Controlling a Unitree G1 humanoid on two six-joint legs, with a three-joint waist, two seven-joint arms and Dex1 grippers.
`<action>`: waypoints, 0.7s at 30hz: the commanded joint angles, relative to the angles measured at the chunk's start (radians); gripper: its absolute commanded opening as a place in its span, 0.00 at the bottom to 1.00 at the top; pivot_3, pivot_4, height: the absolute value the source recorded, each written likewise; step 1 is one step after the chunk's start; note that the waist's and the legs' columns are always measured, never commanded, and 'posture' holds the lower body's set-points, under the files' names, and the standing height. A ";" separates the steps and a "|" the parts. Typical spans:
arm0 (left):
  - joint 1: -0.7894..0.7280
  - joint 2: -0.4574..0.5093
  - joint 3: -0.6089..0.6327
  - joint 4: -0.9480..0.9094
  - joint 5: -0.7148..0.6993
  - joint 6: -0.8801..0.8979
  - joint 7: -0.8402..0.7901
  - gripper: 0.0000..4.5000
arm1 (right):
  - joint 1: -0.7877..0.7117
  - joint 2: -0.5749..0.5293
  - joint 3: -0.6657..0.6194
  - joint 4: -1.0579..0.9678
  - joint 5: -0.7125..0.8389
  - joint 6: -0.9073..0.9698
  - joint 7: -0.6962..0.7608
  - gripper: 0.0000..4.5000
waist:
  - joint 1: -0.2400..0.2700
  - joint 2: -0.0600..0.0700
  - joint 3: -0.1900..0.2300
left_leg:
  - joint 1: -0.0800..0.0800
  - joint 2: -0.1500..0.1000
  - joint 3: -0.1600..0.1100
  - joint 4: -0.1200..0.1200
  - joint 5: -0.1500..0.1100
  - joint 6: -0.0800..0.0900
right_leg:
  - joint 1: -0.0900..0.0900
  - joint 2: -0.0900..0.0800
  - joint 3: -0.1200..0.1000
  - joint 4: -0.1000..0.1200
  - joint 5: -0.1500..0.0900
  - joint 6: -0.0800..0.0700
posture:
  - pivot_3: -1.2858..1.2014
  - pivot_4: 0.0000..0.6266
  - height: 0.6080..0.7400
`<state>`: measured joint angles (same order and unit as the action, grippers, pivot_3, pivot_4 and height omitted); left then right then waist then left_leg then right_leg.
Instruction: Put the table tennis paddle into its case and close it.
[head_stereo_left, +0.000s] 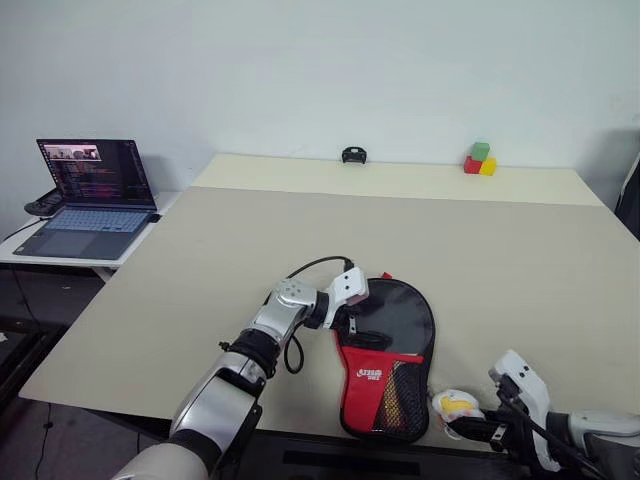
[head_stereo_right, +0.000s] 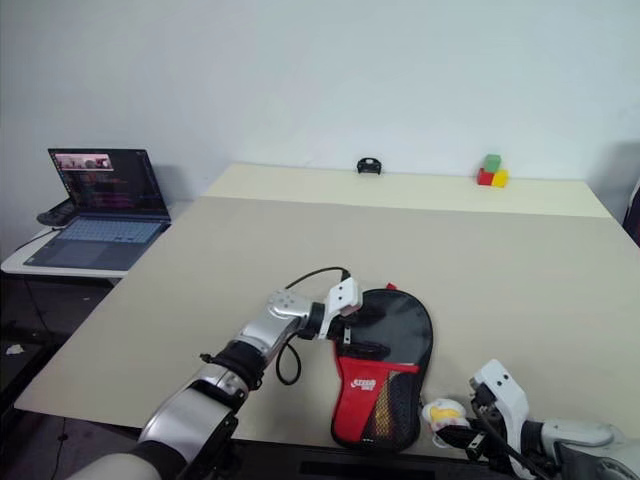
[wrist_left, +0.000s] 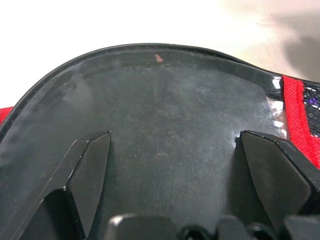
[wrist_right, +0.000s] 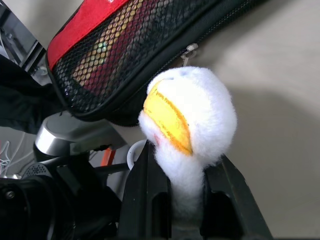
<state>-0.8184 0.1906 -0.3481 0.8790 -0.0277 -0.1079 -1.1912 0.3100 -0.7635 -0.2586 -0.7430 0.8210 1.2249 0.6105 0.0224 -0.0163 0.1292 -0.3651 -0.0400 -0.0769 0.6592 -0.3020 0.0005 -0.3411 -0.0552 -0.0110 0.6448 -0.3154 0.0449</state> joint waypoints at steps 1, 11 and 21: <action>0.062 0.003 -0.105 0.121 0.135 0.021 -0.012 1.00 | 0.069 -0.017 -0.033 -0.072 0.091 0.020 0.041 0.05 | 0.003 0.000 0.000 | 0.000 0.000 0.000 0.000 0.000 0.000 | 0.000 0.000 0.000 0.000 0.000 0.000 | 0.52 0.24 1.00; 0.050 -0.022 -0.110 0.140 0.149 0.008 -0.023 1.00 | 0.201 -0.033 -0.037 -0.183 0.221 -0.014 0.037 0.05 | 0.004 -0.001 0.000 | 0.001 -0.001 -0.001 0.001 -0.001 0.001 | 0.003 -0.001 -0.002 -0.001 -0.001 0.002 | 0.52 0.24 1.00; 0.041 -0.039 -0.108 0.142 0.157 0.010 -0.022 1.00 | 0.208 -0.024 0.117 -0.231 0.222 -0.069 -0.020 0.05 | 0.005 -0.001 0.000 | 0.001 -0.002 -0.002 0.001 -0.002 0.001 | 0.003 -0.002 -0.002 -0.002 -0.002 0.003 | 0.52 0.24 1.00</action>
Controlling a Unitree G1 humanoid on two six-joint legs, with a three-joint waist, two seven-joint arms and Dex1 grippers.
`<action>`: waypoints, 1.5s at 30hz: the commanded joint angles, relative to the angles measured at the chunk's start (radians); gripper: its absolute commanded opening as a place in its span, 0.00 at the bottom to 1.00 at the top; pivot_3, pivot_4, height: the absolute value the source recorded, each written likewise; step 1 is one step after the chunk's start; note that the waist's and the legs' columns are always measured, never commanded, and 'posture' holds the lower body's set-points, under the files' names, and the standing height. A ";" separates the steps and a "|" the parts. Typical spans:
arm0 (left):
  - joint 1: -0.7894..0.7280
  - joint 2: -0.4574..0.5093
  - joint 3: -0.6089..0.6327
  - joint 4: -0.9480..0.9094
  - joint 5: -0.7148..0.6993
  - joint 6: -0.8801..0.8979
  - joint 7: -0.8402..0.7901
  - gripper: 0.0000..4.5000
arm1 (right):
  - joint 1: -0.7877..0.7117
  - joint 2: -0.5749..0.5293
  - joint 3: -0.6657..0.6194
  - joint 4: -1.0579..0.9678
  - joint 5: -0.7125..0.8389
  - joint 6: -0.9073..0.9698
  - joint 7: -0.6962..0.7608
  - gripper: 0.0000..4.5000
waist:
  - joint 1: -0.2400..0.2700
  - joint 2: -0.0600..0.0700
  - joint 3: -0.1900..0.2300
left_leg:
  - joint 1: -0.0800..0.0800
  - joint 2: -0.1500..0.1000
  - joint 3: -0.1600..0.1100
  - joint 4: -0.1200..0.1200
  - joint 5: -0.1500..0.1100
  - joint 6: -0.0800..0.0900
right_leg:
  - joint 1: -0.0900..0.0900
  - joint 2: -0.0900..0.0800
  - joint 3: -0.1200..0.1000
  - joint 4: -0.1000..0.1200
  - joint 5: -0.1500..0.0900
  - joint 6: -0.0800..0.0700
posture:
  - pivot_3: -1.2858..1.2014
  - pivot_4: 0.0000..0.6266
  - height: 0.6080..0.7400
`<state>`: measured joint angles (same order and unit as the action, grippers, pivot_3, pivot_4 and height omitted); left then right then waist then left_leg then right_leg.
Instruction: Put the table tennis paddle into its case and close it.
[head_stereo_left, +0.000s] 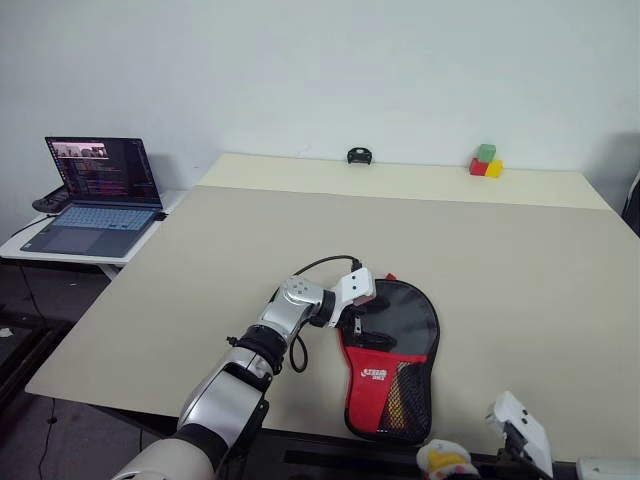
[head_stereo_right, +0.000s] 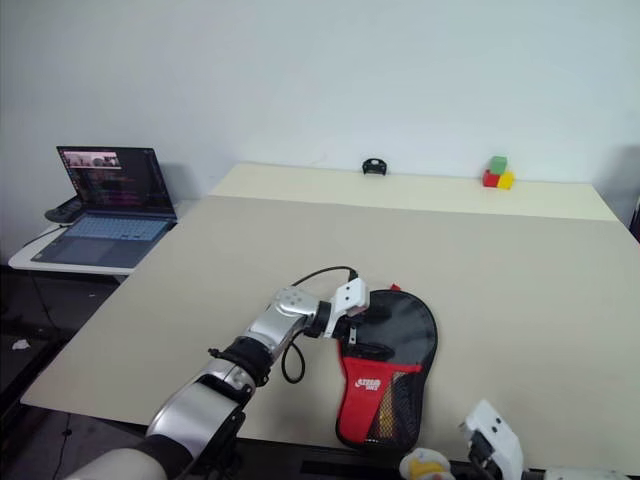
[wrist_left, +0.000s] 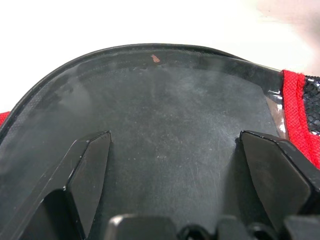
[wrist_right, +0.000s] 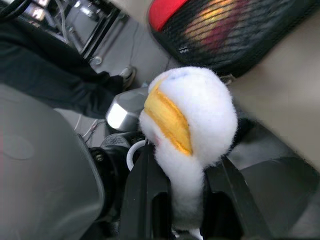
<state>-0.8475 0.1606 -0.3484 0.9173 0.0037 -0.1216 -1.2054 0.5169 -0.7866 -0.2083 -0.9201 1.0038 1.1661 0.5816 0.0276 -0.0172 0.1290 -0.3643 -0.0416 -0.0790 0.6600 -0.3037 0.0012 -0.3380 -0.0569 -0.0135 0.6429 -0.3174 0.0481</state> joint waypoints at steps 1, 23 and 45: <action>0.070 -0.010 -0.107 0.105 0.127 0.022 -0.007 1.00 | -0.004 -0.002 0.083 -0.049 0.032 -0.017 0.004 0.05 | 0.000 0.000 0.000 | 0.000 0.000 0.000 0.000 0.000 0.000 | 0.000 0.000 0.000 0.000 0.000 0.000 | 0.52 0.24 1.00; 0.065 -0.028 -0.096 0.115 0.129 0.017 0.017 1.00 | -0.034 -0.035 0.095 -0.068 -0.054 -0.211 -0.006 0.96 | 0.001 -0.001 0.000 | 0.001 -0.001 -0.001 0.001 0.000 0.000 | -0.002 -0.001 -0.001 0.000 0.000 0.001 | 0.52 0.24 1.00; 0.062 -0.017 -0.019 -0.070 0.046 -0.001 0.012 1.00 | -0.631 -0.006 0.047 0.532 -0.335 -0.580 0.142 0.96 | 0.002 -0.001 0.007 | -0.001 -0.003 -0.001 0.001 -0.001 0.001 | 0.000 -0.003 0.000 0.000 0.000 0.001 | 0.52 0.24 1.00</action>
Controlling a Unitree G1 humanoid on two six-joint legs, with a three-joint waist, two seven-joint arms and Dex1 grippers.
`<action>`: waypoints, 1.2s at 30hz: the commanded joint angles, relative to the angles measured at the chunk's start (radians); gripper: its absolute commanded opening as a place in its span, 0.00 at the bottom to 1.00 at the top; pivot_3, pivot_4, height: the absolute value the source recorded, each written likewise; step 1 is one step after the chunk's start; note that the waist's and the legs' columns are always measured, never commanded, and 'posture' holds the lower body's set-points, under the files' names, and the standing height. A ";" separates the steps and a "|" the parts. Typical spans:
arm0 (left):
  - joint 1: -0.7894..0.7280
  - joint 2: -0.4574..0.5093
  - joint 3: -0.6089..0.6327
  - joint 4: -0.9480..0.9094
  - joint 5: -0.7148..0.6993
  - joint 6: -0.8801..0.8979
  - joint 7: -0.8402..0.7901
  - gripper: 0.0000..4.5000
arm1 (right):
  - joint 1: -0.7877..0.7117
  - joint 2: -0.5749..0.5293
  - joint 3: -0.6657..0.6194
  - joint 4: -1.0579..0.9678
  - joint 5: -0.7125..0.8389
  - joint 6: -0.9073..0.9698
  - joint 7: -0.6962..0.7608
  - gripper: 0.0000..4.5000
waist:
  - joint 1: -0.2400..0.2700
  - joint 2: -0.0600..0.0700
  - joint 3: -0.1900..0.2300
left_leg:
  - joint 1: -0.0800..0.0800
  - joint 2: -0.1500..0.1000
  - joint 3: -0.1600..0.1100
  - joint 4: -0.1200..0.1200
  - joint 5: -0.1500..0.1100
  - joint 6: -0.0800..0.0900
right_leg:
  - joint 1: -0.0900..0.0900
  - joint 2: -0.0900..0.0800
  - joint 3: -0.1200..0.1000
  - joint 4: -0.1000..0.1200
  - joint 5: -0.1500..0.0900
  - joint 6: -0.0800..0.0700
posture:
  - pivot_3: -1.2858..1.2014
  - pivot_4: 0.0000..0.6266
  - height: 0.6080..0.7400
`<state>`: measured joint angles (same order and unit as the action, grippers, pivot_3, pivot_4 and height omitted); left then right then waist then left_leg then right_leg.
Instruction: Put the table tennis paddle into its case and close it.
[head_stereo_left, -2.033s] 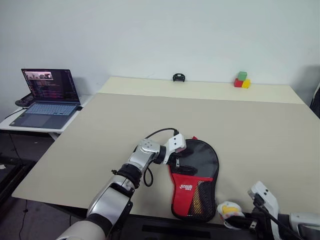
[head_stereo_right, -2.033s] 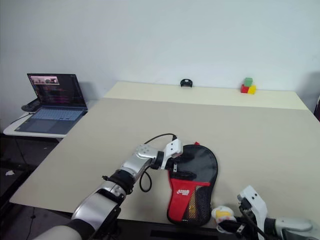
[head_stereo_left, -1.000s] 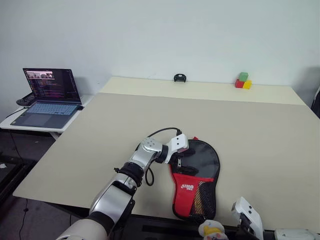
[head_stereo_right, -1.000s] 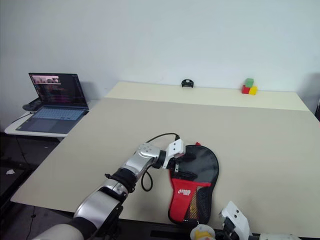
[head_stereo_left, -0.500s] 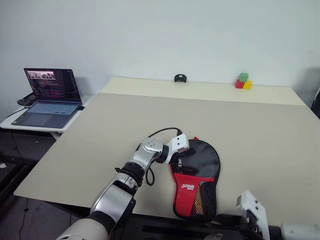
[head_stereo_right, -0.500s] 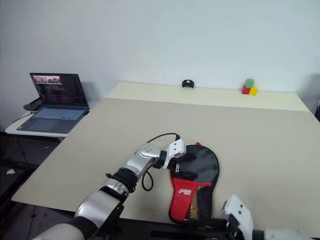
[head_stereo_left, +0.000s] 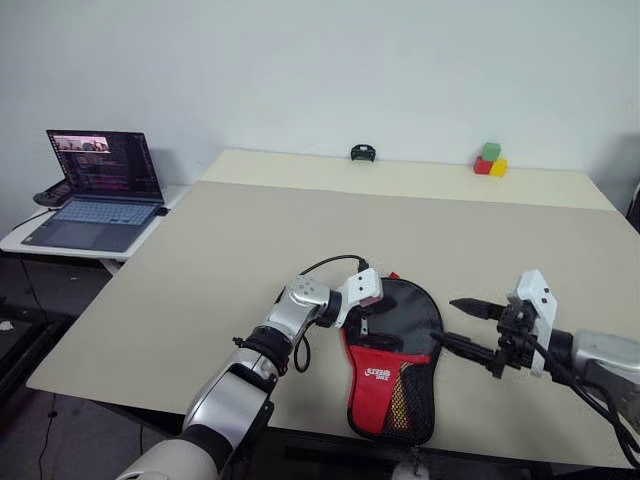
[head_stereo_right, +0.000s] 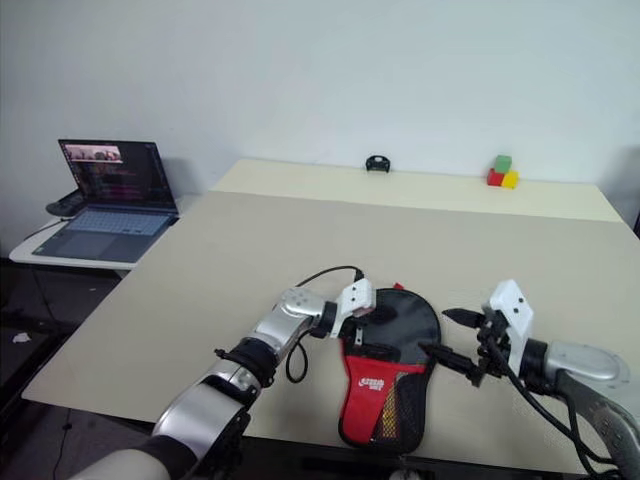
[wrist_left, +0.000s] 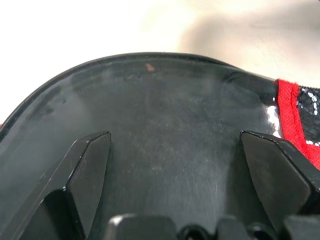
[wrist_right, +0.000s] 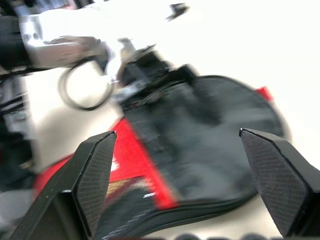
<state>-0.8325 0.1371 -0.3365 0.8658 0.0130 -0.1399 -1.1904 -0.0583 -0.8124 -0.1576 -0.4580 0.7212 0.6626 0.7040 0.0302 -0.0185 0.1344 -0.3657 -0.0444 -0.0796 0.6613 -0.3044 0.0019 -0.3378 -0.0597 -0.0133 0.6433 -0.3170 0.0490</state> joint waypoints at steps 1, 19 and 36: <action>0.050 0.010 -0.027 -0.037 0.033 0.021 -0.001 1.00 | -0.069 0.031 -0.005 0.092 -0.062 -0.092 0.026 0.96 | -0.002 0.000 0.003 | -0.001 0.000 0.000 0.000 0.000 0.000 | -0.001 0.000 0.000 0.000 0.000 0.000 | 0.52 0.24 1.00; 0.289 0.290 0.306 -0.895 -0.306 0.547 0.140 1.00 | -0.325 0.110 0.005 0.544 -0.212 -0.297 0.205 0.96 | -0.027 0.011 0.031 | -0.018 0.002 0.003 0.002 0.005 -0.008 | -0.020 0.001 0.002 0.004 0.000 -0.003 | 0.52 0.24 1.00; 0.460 0.474 0.437 -0.992 -0.298 0.559 0.331 1.00 | -0.456 -0.006 -0.056 0.826 -0.271 -0.335 0.312 0.96 | -0.024 0.013 0.033 | -0.018 0.001 0.004 0.003 0.005 -0.009 | -0.020 0.000 0.002 0.005 0.001 -0.003 | 0.52 0.24 1.00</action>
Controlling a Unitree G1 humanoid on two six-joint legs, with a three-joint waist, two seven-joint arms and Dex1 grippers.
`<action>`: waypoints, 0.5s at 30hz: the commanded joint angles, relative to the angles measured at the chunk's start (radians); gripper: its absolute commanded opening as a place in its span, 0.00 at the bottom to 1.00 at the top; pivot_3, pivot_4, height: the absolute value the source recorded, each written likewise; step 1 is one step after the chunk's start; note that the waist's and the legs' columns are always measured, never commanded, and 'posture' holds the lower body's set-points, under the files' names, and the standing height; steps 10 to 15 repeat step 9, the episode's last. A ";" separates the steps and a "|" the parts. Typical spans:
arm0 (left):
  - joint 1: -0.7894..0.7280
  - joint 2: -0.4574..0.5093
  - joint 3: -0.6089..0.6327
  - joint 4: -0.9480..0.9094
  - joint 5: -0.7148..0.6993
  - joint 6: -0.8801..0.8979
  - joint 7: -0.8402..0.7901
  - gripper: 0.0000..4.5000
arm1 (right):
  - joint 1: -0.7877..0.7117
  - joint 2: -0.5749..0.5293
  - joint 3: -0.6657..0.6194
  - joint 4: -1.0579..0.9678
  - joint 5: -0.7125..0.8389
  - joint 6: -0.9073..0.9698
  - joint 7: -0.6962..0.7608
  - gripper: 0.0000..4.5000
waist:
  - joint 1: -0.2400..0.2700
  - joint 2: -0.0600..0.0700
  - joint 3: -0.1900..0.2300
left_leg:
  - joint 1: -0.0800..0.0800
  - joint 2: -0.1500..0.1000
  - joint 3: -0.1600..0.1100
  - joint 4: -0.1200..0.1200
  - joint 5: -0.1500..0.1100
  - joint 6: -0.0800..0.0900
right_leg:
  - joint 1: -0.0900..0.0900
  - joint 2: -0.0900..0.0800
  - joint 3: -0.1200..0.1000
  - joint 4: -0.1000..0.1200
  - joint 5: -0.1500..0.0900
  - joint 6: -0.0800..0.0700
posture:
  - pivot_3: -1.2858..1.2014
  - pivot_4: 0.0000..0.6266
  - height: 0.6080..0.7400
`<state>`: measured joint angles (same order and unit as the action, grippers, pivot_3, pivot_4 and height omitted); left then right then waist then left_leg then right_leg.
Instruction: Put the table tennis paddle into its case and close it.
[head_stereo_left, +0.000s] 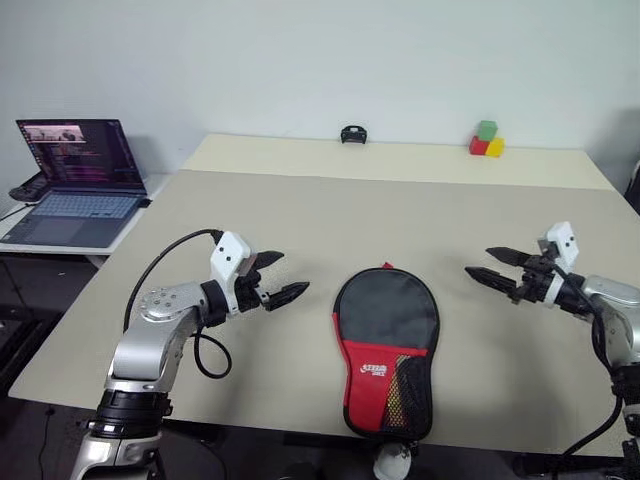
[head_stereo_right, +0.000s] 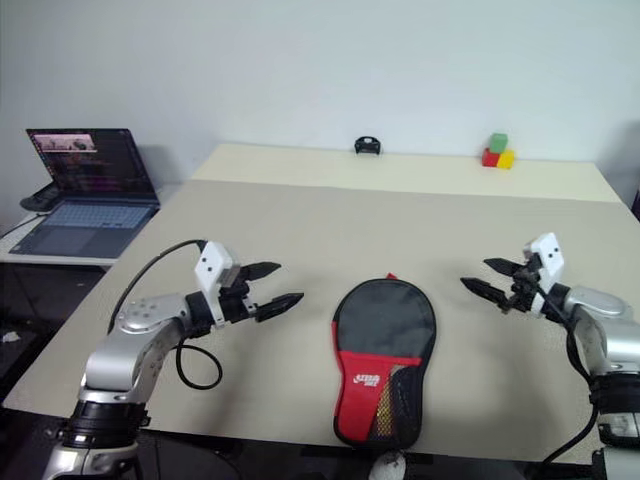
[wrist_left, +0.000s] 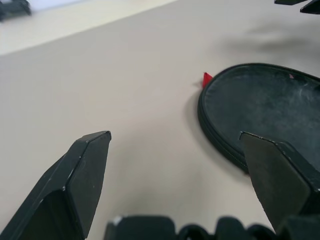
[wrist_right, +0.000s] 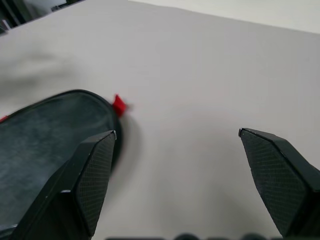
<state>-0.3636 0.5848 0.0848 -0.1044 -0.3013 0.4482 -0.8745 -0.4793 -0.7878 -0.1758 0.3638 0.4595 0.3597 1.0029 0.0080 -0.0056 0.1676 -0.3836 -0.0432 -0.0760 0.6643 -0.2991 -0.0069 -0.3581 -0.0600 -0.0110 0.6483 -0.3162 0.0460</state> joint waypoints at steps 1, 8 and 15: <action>-0.017 0.029 0.007 -0.015 0.020 -0.033 0.019 1.00 | -0.044 -0.034 -0.036 0.017 -0.015 -0.039 0.020 0.96 | -0.003 0.000 0.000 | 0.000 0.000 0.000 0.000 0.000 0.000 | 0.000 0.000 0.000 0.000 0.000 0.000 | 0.52 0.24 1.00; -0.037 0.028 -0.025 0.038 0.059 -0.076 0.047 1.00 | -0.034 -0.036 -0.030 0.003 -0.011 -0.020 0.043 0.96 | -0.009 0.000 0.000 | 0.000 0.001 0.001 0.000 0.000 0.000 | 0.000 0.001 0.000 0.001 0.000 0.000 | 0.52 0.24 1.00; -0.044 0.021 -0.032 0.056 0.066 -0.087 0.054 1.00 | -0.042 -0.039 -0.020 0.016 -0.020 -0.020 0.051 0.96 | -0.009 0.000 0.000 | 0.000 0.001 0.001 0.000 0.000 0.000 | 0.000 0.001 0.000 0.001 0.000 0.000 | 0.52 0.24 1.00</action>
